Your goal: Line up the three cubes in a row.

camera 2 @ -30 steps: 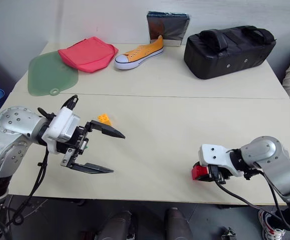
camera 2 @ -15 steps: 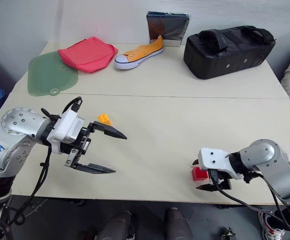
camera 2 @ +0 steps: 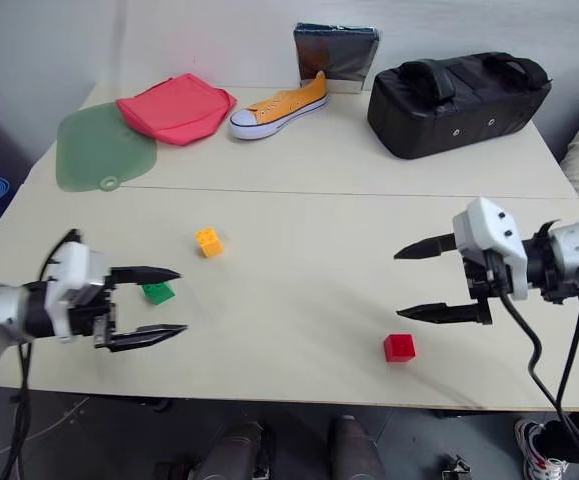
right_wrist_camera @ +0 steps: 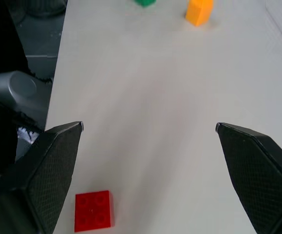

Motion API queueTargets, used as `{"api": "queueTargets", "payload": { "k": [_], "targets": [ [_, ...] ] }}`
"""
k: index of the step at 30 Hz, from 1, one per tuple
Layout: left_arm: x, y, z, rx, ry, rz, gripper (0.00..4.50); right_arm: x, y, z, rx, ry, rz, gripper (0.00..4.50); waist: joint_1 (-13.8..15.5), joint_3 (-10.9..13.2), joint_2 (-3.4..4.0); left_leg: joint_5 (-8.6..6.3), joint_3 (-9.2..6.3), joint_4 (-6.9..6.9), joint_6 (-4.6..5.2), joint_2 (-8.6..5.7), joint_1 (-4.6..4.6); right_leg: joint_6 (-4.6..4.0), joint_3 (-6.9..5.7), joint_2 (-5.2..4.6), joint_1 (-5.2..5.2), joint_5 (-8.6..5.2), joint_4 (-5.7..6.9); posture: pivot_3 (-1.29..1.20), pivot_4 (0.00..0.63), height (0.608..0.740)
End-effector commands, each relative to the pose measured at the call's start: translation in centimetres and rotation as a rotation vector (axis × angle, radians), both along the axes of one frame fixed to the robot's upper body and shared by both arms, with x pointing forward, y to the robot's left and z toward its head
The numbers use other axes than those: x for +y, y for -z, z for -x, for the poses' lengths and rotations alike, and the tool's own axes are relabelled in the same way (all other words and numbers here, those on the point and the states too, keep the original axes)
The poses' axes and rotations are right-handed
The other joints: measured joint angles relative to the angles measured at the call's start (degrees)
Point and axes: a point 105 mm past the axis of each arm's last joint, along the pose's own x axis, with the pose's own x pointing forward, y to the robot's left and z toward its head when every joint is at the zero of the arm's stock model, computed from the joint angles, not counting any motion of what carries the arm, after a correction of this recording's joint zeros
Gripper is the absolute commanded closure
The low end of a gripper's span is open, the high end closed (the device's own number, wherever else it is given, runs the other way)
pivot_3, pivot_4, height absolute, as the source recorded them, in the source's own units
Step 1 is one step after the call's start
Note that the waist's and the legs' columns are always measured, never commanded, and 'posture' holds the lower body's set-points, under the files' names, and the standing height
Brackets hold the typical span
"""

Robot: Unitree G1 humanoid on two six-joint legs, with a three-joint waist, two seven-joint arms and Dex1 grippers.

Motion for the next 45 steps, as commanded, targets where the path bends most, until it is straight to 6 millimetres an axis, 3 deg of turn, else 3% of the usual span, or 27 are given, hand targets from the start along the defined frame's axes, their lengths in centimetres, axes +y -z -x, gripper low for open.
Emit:
{"api": "queueTargets", "payload": {
  "k": [1, 6, 9, 13, 16, 20, 29, 36, 39, 45],
  "targets": [
    [5.2, 0.0, 2.0, -0.034, -0.251, -0.028, 0.0, 0.1, -1.8, 0.0, -0.025, -0.025, -0.059, 0.02, -0.3, 0.0, 0.0, -0.01, 0.01, -0.04, -0.01, 0.01, 0.0, 0.0, -0.01, 0.0, -0.02, 0.0, -0.04, 0.0, 0.15, 0.74],
    [10.3, 2.6, 5.0, 0.036, -0.419, -0.106, 0.0, 0.4, -1.7, -0.3, -0.017, -0.036, -0.071, 0.02, -0.3, 0.0, -0.01, -0.07, -0.01, -0.12, 0.09, 0.0, 0.01, -0.01, -0.06, -0.03, 0.01, -0.01, -0.16, 0.0, 0.15, 0.74],
    [11.0, 2.6, 5.0, 0.031, -0.409, -0.147, 0.0, 0.8, -1.3, -0.3, -0.013, -0.052, -0.064, 0.02, 0.1, 0.0, -0.01, -0.16, -0.02, -0.2, 0.23, -0.03, 0.0, -0.02, -0.09, -0.11, 0.02, 0.0, -0.23, 0.0, 0.15, 0.74],
    [10.6, 1.1, 2.9, -0.002, -0.344, -0.152, 0.0, 1.2, -1.5, -0.3, -0.016, -0.062, -0.071, 0.02, 0.4, 0.0, -0.03, -0.18, -0.1, -0.25, 0.2, -0.06, -0.01, -0.04, -0.18, -0.19, 0.01, 0.01, -0.27, 0.0, 0.15, 0.74],
    [8.7, -0.2, 0.5, 0.009, -0.225, -0.136, 0.0, 1.7, -1.8, 0.0, -0.026, -0.076, -0.078, 0.02, 0.2, 0.0, -0.03, -0.14, -0.09, -0.42, 0.12, -0.07, -0.01, -0.07, -0.19, -0.2, -0.03, 0.03, -0.31, 0.0, 0.15, 0.74],
    [6.2, -0.5, -1.8, 0.018, -0.097, -0.161, 0.0, 2.5, -2.2, 0.8, -0.041, -0.095, -0.087, 0.02, -0.3, 0.0, -0.02, 0.06, 0.0, -0.75, -0.2, -0.08, 0.0, -0.07, -0.16, -0.18, -0.14, 0.04, -0.4, 0.0, 0.15, 0.74],
    [4.3, 2.0, -6.3, 0.081, -0.08, -0.279, 0.0, 3.9, -1.6, 2.5, -0.049, -0.118, -0.091, 0.02, -1.1, 0.0, -0.04, 0.16, 0.21, -0.67, -0.18, -0.05, -0.04, 0.0, -0.09, -0.02, -0.21, 0.07, -0.07, 0.0, 0.15, 0.74],
    [2.8, 2.8, -7.3, 0.112, -0.046, -0.231, 0.0, 4.2, -1.6, 2.7, -0.068, -0.113, -0.098, 0.02, -1.0, 0.0, -0.08, 0.18, 0.23, -0.58, -0.15, -0.05, -0.02, 0.01, -0.02, -0.04, -0.23, 0.08, 0.1, 0.0, 0.15, 0.74],
    [3.1, 3.4, -7.8, 0.104, -0.069, -0.253, 0.0, 4.3, -1.4, 2.6, -0.075, -0.109, -0.092, 0.02, -1.0, 0.0, -0.08, 0.18, 0.23, -0.57, -0.15, -0.05, -0.02, 0.01, -0.01, -0.04, -0.24, 0.08, 0.1, 0.0, 0.15, 0.74],
    [3.2, 4.8, -7.7, 0.134, -0.076, -0.259, 1.4, 4.3, -1.4, 2.5, -0.082, -0.111, -0.096, 0.0, -1.0, -0.1, -0.09, 0.19, 0.24, -0.54, -0.16, -0.05, -0.03, 0.01, -0.02, -0.03, -0.25, 0.08, 0.12, 0.0, 0.15, 0.74]
  ]
}}
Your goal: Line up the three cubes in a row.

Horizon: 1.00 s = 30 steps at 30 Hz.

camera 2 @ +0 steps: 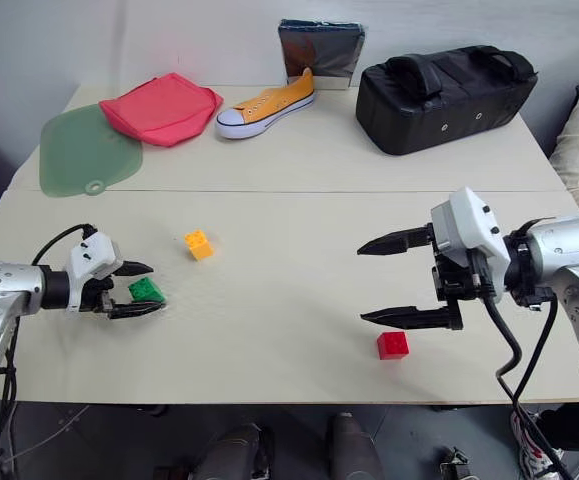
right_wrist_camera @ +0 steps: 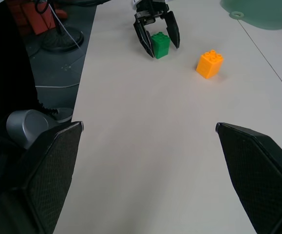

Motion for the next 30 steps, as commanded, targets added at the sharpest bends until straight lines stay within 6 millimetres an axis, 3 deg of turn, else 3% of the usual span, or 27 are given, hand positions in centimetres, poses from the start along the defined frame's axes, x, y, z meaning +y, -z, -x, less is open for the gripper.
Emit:
{"api": "queueTargets", "payload": {
  "k": [1, 5, 6, 8, 12, 19, 26, 30],
  "targets": [
    [0.1, -0.2, 0.0, -0.023, 0.008, -0.026, 1.75, 0.2, -0.8, 0.2, -0.052, -0.013, -0.006, 0.0, 0.1, 0.0, 0.0, 0.0, 0.0, 0.02, 0.0, 0.0, 0.0, 0.0, 0.0, -0.01, 0.01, 0.0, 0.01, 0.0, 0.15, 0.74],
    [-0.2, -0.6, -0.3, -0.052, 0.018, -0.014, 2.91, 0.0, -0.6, 0.2, -0.049, -0.011, -0.001, 0.0, 0.1, 0.0, -0.01, 0.0, -0.01, 0.03, 0.0, 0.0, 0.0, 0.0, 0.0, -0.02, 0.01, 0.0, 0.0, 0.0, 0.15, 0.74],
    [-0.4, -0.8, -0.3, -0.061, 0.031, -0.012, 2.99, 0.0, -0.5, 0.3, -0.046, -0.011, 0.002, 0.0, 0.1, 0.0, -0.01, 0.0, -0.01, 0.04, 0.0, 0.0, 0.0, 0.0, 0.0, -0.02, 0.01, 0.0, 0.0, 0.0, 0.15, 0.74],
    [-1.1, -1.2, 0.4, -0.062, 0.095, 0.002, 2.98, -0.1, -0.2, 0.4, -0.037, -0.014, 0.012, 0.0, 0.1, 0.0, -0.02, 0.0, -0.01, 0.04, 0.0, 0.0, 0.0, 0.0, 0.0, -0.02, 0.01, 0.0, 0.0, 0.0, 0.15, 0.74],
    [-4.3, -3.2, 2.2, -0.08, 0.297, 0.029, 2.98, -0.8, 1.2, 0.9, -0.024, -0.025, 0.078, 0.0, 0.1, 0.0, -0.03, -0.01, 0.0, 0.04, 0.01, 0.0, -0.04, 0.0, 0.01, -0.04, 0.01, 0.0, -0.03, 0.0, 0.15, 0.74],
    [-13.2, -3.4, 3.7, -0.135, 0.692, -0.099, 2.98, -2.2, 4.5, 2.5, 0.038, -0.002, 0.158, 0.0, 1.6, 0.0, -0.05, -0.03, -0.02, 0.27, 0.04, -0.02, -0.03, 0.01, 0.0, 0.01, 0.12, 0.0, -0.01, 0.0, 0.15, 0.74],
    [-19.8, -2.7, 2.9, -0.122, 0.715, -0.022, 2.98, -2.6, 5.9, 4.1, 0.078, 0.037, 0.169, 0.0, 1.9, 0.0, -0.07, -0.12, 0.01, 0.7, 0.21, -0.03, -0.11, 0.16, 0.08, 0.13, 0.2, 0.08, 0.08, 0.0, 0.15, 0.74],
    [-22.1, -2.1, 3.9, -0.079, 0.742, 0.018, 2.98, -2.7, 6.2, 4.8, 0.096, 0.056, 0.172, 0.0, 1.6, 0.0, -0.08, -0.12, 0.01, 0.73, 0.22, -0.03, -0.1, 0.19, 0.14, 0.15, 0.2, 0.1, 0.11, 0.0, 0.15, 0.74]
  ]
}}
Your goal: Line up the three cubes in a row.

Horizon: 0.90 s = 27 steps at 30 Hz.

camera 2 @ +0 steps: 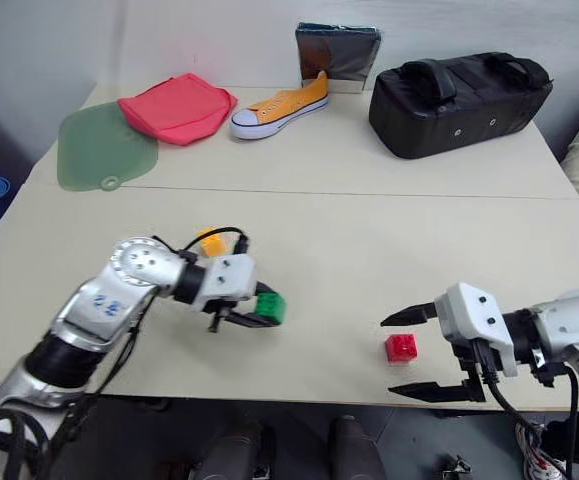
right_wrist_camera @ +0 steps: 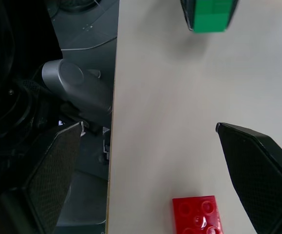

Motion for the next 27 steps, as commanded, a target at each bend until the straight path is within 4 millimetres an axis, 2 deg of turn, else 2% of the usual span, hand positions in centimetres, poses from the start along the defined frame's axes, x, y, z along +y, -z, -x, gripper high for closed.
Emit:
{"api": "queueTargets", "payload": {
  "k": [1, 6, 11, 15, 20, 27],
  "targets": [
    [-1.3, -0.2, 1.1, 0.027, 0.022, 0.018, 2.98, 0.2, -0.7, 0.7, -0.03, -0.004, 0.0, 0.0, -0.1, 0.0, 0.0, 0.01, 0.0, 0.0, -0.01, 0.01, -0.01, 0.0, 0.0, 0.01, -0.01, 0.0, 0.02, 0.0, 0.15, 0.74],
    [-1.3, 1.3, 2.8, 0.048, 0.053, -0.033, 2.98, 0.0, -0.7, 1.2, -0.014, 0.008, 0.002, 0.0, -0.1, 0.0, -0.01, 0.02, -0.01, 0.01, -0.03, 0.01, 0.04, 0.0, 0.02, -0.01, 0.02, 0.0, 0.02, 0.0, 0.15, 0.74],
    [-2.0, 2.5, 2.5, 0.004, 0.017, -0.061, 2.98, -0.1, -0.2, 1.4, -0.017, -0.008, 0.032, 0.0, 0.1, 0.0, -0.01, 0.02, -0.01, 0.02, -0.02, 0.0, 0.12, 0.0, 0.02, -0.02, 0.1, 0.0, -0.1, 0.0, 0.15, 0.74],
    [-2.6, 2.7, 2.5, -0.008, 0.019, -0.048, 2.98, -0.3, -0.1, 0.9, -0.026, -0.001, 0.041, 0.0, 0.7, 0.0, -0.01, 0.02, -0.01, 0.03, 0.01, -0.02, 0.12, 0.0, 0.03, -0.03, 0.11, 0.0, -0.11, 0.0, 0.15, 0.74],
    [-2.6, 3.3, 2.2, 0.002, -0.014, -0.041, 2.98, -0.6, -0.6, 0.0, -0.052, 0.033, 0.03, 0.0, 1.0, 0.0, -0.01, 0.02, 0.0, 0.04, 0.0, -0.02, 0.14, 0.0, 0.04, -0.02, 0.11, 0.0, -0.11, 0.0, 0.15, 0.74],
    [-2.6, 3.5, 2.7, 0.024, 0.005, -0.04, 2.98, -0.8, -0.5, -0.1, -0.06, 0.04, 0.04, 0.0, 1.2, 0.0, -0.01, 0.02, 0.0, 0.04, 0.0, -0.02, 0.13, 0.0, 0.04, -0.03, 0.11, 0.0, -0.11, 0.0, 0.15, 0.74]
  ]
}}
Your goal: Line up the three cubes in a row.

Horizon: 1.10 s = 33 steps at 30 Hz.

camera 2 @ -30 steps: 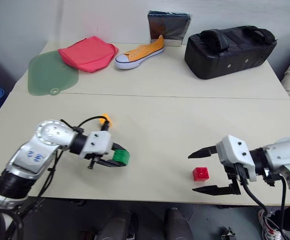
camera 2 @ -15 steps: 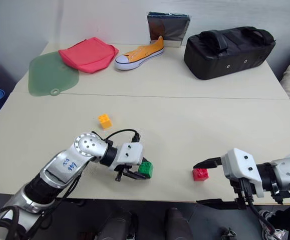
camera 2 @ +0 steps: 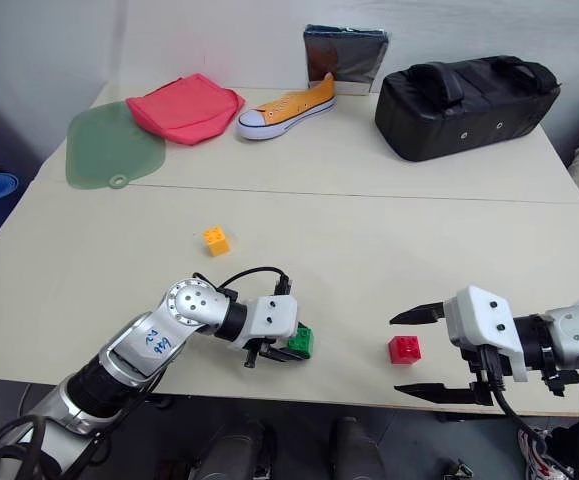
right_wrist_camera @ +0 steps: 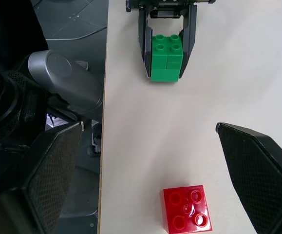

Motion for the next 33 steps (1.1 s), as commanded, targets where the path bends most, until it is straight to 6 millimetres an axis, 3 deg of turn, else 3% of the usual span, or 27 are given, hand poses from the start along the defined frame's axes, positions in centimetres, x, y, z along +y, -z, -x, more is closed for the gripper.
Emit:
{"api": "queueTargets", "payload": {
  "k": [1, 9, 17, 19, 23, 26, 28, 31, 33],
  "targets": [
    [-0.3, -0.2, 0.4, -0.006, 0.025, 0.01, 2.98, -0.1, -0.1, -0.1, -0.015, -0.004, 0.011, 0.0, 0.0, 0.0, 0.0, 0.0, 0.0, 0.0, 0.0, 0.0, 0.0, 0.0, 0.0, 0.0, 0.0, 0.0, 0.0, 0.0, 0.15, 0.74],
    [-0.3, 0.4, 0.4, 0.028, 0.017, -0.012, 2.98, 0.4, -0.6, -0.3, -0.024, 0.003, -0.012, 0.0, 0.0, 0.0, 0.0, 0.0, 0.0, 0.0, 0.0, 0.0, 0.01, 0.0, 0.0, 0.01, 0.0, 0.0, 0.0, 0.0, 0.15, 0.74],
    [1.2, -0.2, 0.4, 0.082, -0.042, 0.014, 0.63, 0.4, -0.8, -0.6, -0.031, 0.003, -0.016, 0.0, -0.1, 0.0, 0.0, 0.0, 0.0, 0.0, 0.0, 0.0, 0.01, 0.0, 0.0, 0.0, 0.0, 0.0, 0.0, 0.0, 0.15, 0.74],
    [2.7, -0.8, 0.5, 0.099, -0.071, 0.036, 0.04, 0.4, -1.0, -0.8, -0.036, 0.0, -0.016, 0.0, -0.4, 0.0, 0.0, 0.0, 0.0, 0.0, 0.0, 0.02, 0.01, 0.0, 0.0, 0.01, -0.01, 0.0, 0.0, 0.0, 0.15, 0.74],
    [5.2, -1.8, 0.8, 0.097, -0.12, 0.065, 0.02, 0.2, -1.2, -1.3, -0.05, -0.001, -0.014, 0.0, -0.7, 0.0, 0.0, 0.02, -0.01, 0.0, -0.02, 0.04, 0.04, -0.01, -0.01, -0.01, 0.0, -0.01, -0.01, 0.0, 0.15, 0.74],
    [8.4, -3.0, 0.9, 0.085, -0.198, 0.134, 0.02, 0.2, -1.9, -2.2, -0.068, 0.002, -0.038, 0.0, -1.0, 0.0, 0.0, 0.01, -0.02, -0.01, -0.02, 0.04, 0.04, -0.01, -0.01, -0.04, -0.01, -0.01, -0.03, 0.0, 0.15, 0.74],
    [11.3, -2.8, 0.8, 0.064, -0.282, 0.127, 0.02, 0.3, -2.6, -2.9, -0.081, 0.004, -0.07, 0.0, -1.5, 0.0, 0.0, 0.01, -0.04, -0.02, -0.02, 0.04, 0.04, -0.02, -0.02, -0.07, -0.02, -0.01, -0.05, 0.0, 0.15, 0.74],
    [17.4, -2.5, 0.6, 0.053, -0.502, 0.11, 0.02, 1.2, -4.3, -4.0, -0.107, 0.002, -0.151, 0.0, -2.2, 0.0, 0.0, 0.01, -0.04, -0.1, -0.03, 0.09, 0.08, -0.08, -0.02, -0.08, -0.03, -0.04, -0.07, 0.0, 0.15, 0.74],
    [19.6, -3.0, 1.0, 0.036, -0.569, 0.138, 0.02, 1.7, -4.8, -4.4, -0.113, -0.007, -0.178, 0.0, -2.2, 0.0, 0.0, 0.0, -0.07, -0.17, -0.01, 0.09, 0.09, -0.13, -0.06, -0.1, -0.06, -0.07, -0.06, 0.0, 0.15, 0.74]
  ]
}}
